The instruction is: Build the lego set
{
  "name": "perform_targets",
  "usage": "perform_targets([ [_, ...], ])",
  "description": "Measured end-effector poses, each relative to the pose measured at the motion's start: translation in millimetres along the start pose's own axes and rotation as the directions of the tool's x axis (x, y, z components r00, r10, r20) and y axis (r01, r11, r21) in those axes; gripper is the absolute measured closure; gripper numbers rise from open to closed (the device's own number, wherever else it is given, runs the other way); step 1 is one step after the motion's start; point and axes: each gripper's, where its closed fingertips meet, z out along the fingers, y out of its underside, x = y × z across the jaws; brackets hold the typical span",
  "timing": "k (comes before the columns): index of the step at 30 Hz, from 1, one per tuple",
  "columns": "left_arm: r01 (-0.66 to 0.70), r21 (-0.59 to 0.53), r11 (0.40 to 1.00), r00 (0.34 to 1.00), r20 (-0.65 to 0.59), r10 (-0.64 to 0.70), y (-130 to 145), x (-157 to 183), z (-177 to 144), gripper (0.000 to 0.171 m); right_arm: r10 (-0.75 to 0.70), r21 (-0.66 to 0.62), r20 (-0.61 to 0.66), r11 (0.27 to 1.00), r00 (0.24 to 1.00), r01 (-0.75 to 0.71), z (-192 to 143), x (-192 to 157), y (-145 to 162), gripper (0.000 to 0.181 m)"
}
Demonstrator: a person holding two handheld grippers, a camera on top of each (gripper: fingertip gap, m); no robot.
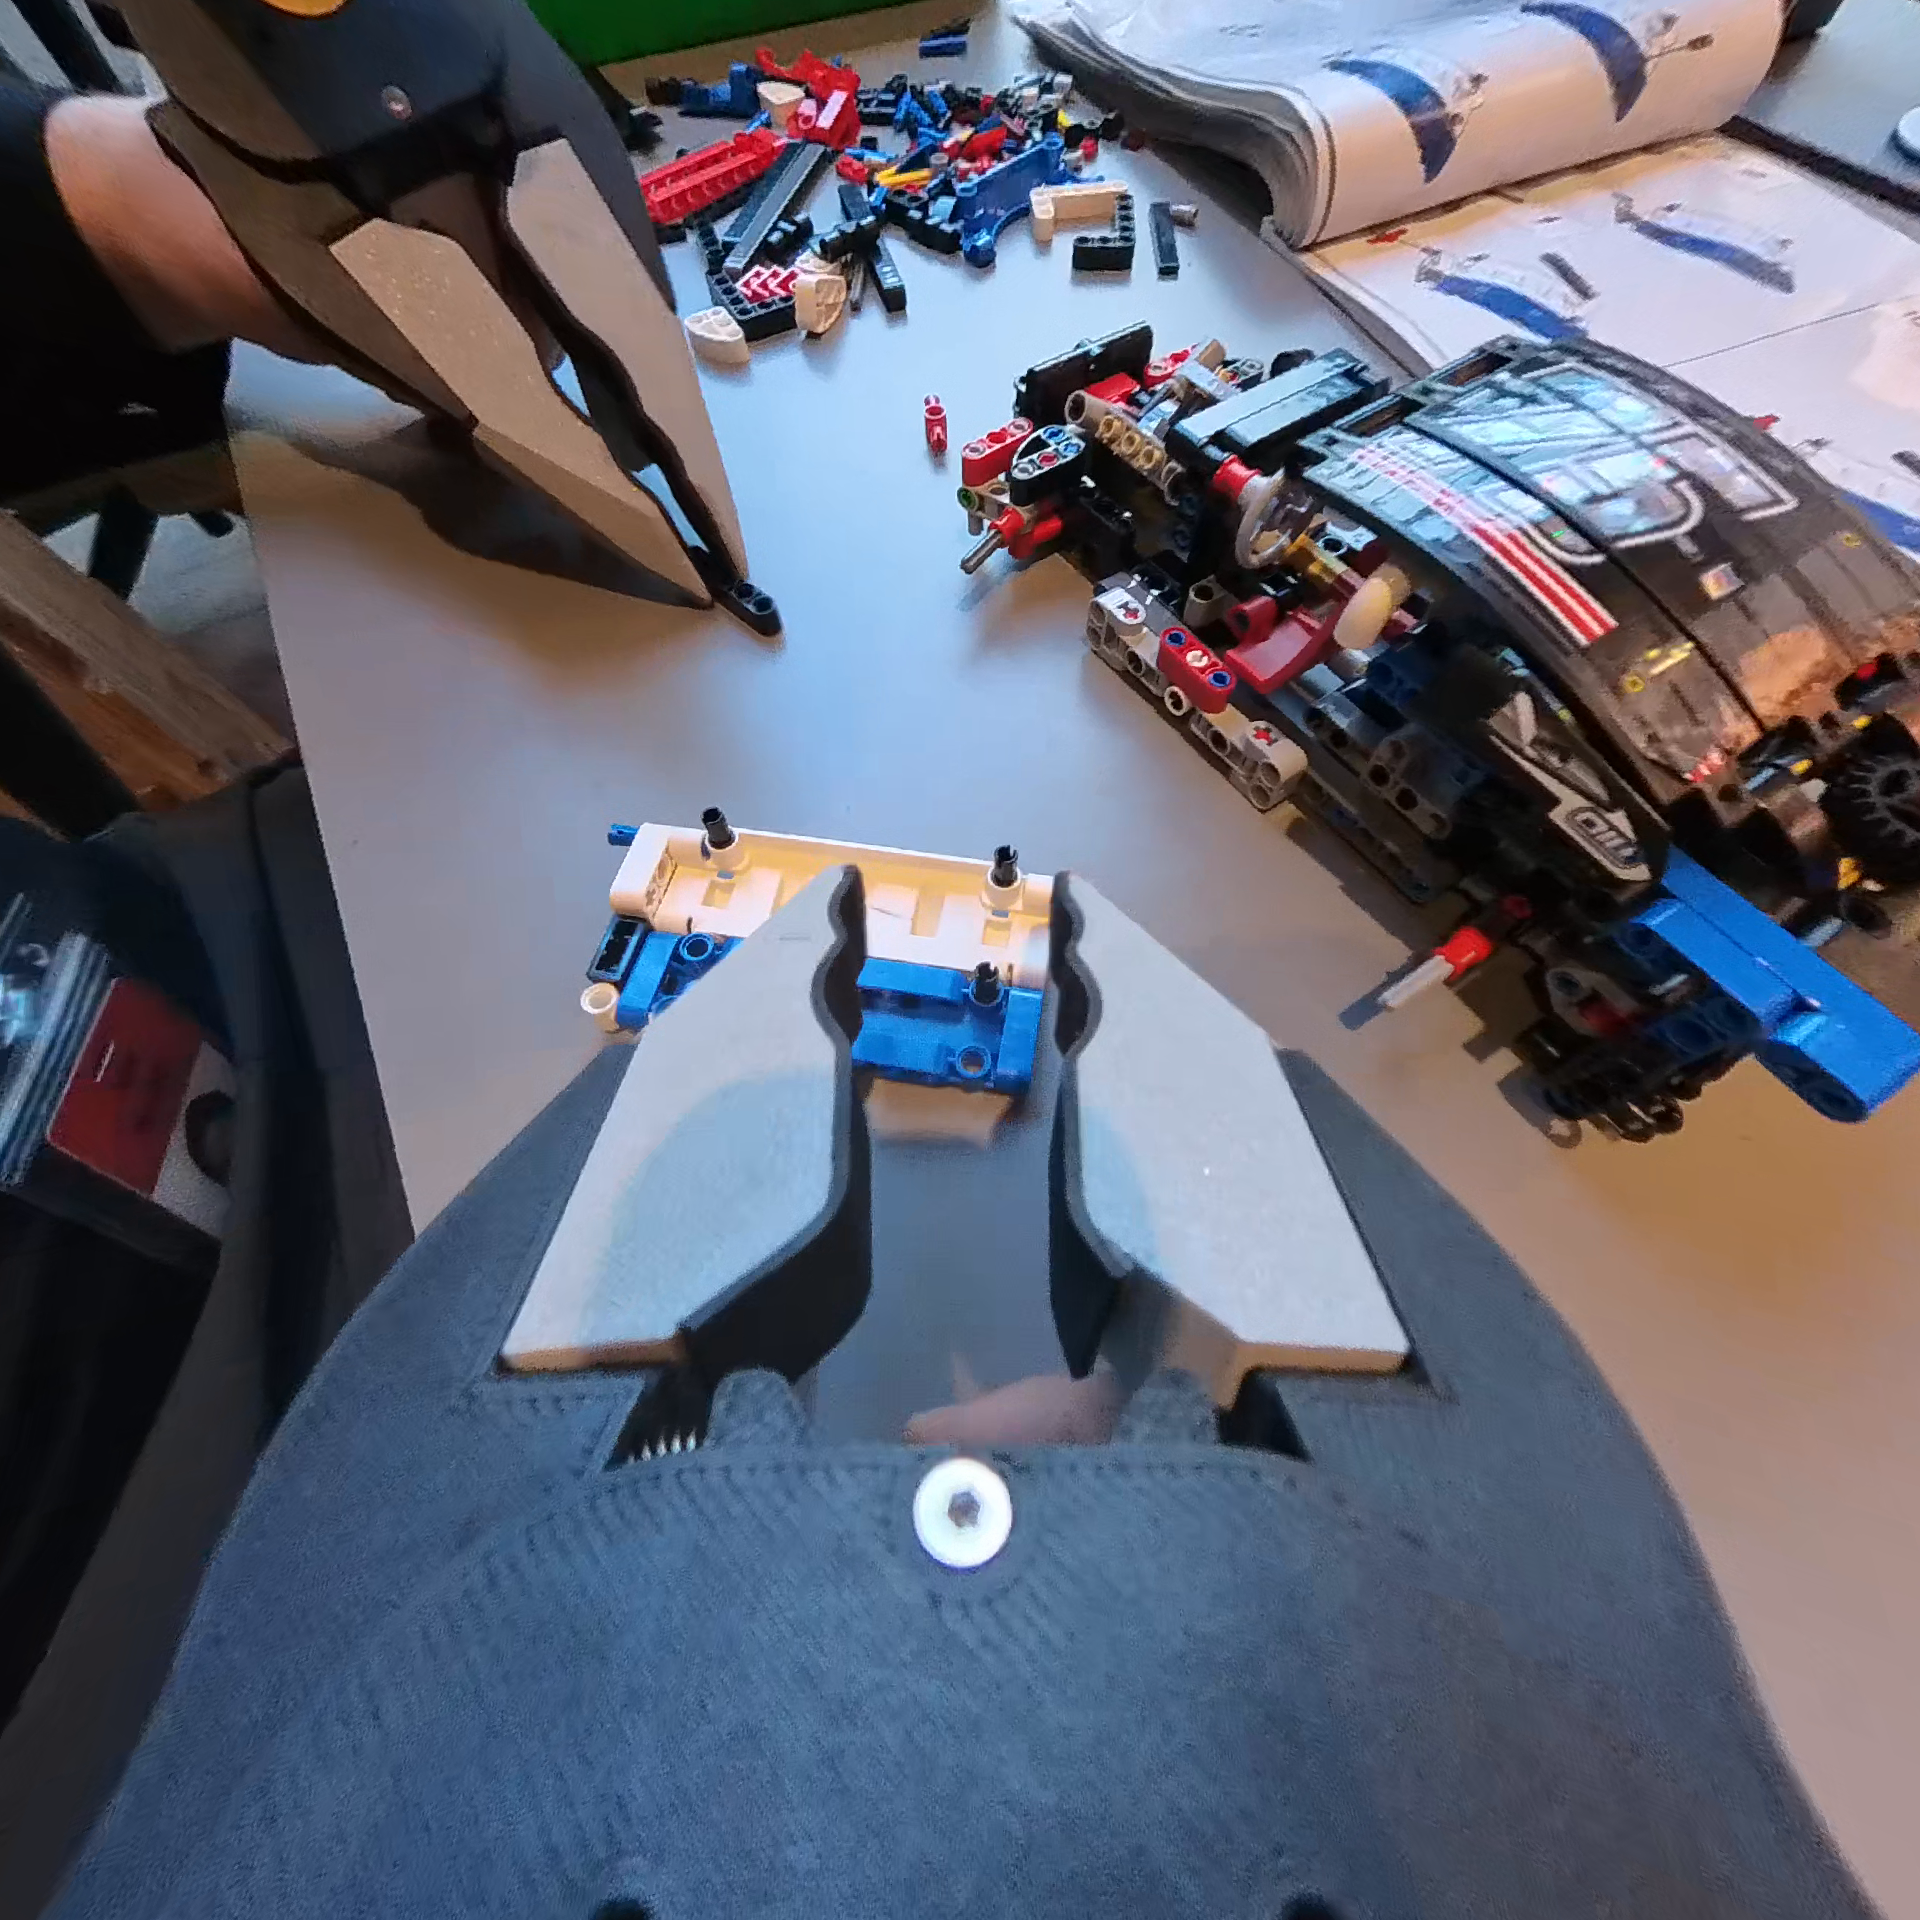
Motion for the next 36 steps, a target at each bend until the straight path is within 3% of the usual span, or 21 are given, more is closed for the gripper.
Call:
perform_targets([
  [4, 0.008, 0.0, 1.0, 1.0, -0.009, -0.008, -3.2, 0.7, 3.5, 0.167, 0.014, -0.063, 0.035, 0.998, 0.999, -0.012, 7.4, 1.6, 6.1, 0.151],
  [7, -0.003, 0.0, 1.0, 1.0, -0.006, 0.003, -4.5, 2.1, 5.1, 0.167, -0.052, -0.101, 0.03, 0.993, 0.998, 0.055, 13.1, 6.8, 9.2, 0.159],
  [11, -0.017, 0.001, 1.0, 1.0, 0.011, 0.017, -4.4, 3.0, 4.8, 0.167, -0.12, -0.176, 0.099, 0.975, 0.988, 0.136, 26.3, 3.0, 15.5, 0.178],
  [18, 0.008, 0.015, 1.0, 1.0, -0.022, -0.008, -7.9, 7.2, 4.8, 0.167, -0.238, -0.133, 0.251, 0.952, 0.938, 0.277, 45.6, -24.9, 3.4, 0.172],
  [22, 0.01, 0.072, 0.997, 0.998, -0.064, -0.005, -24.5, 15.8, 7.0, 0.167, -0.253, -0.053, 0.228, 0.961, 0.94, 0.272, 38.7, -26.1, -7.1, 0.168],
  [26, -0.084, 0.073, 0.994, 0.994, -0.064, 0.089, -43.2, 21.1, 7.3, 0.167, -0.214, 0.019, 0.201, 0.977, 0.956, 0.214, 24.6, -23.3, -19.4, 0.166],
  [32, -0.293, 0.015, 0.956, 0.955, -0.041, 0.293, -64.0, 30.5, 10.1, 0.167, -0.29, 0.068, 0.15, 0.957, 0.945, 0.283, 20.7, -41.0, -35.4, 0.166],
  [36, -0.369, -0.004, 0.93, 0.929, -0.034, 0.368, -68.9, 38.6, 16.0, 0.167, -0.368, 0.025, 0.067, 0.93, 0.927, 0.367, 28.3, -41.5, -34.2, 0.181],
])
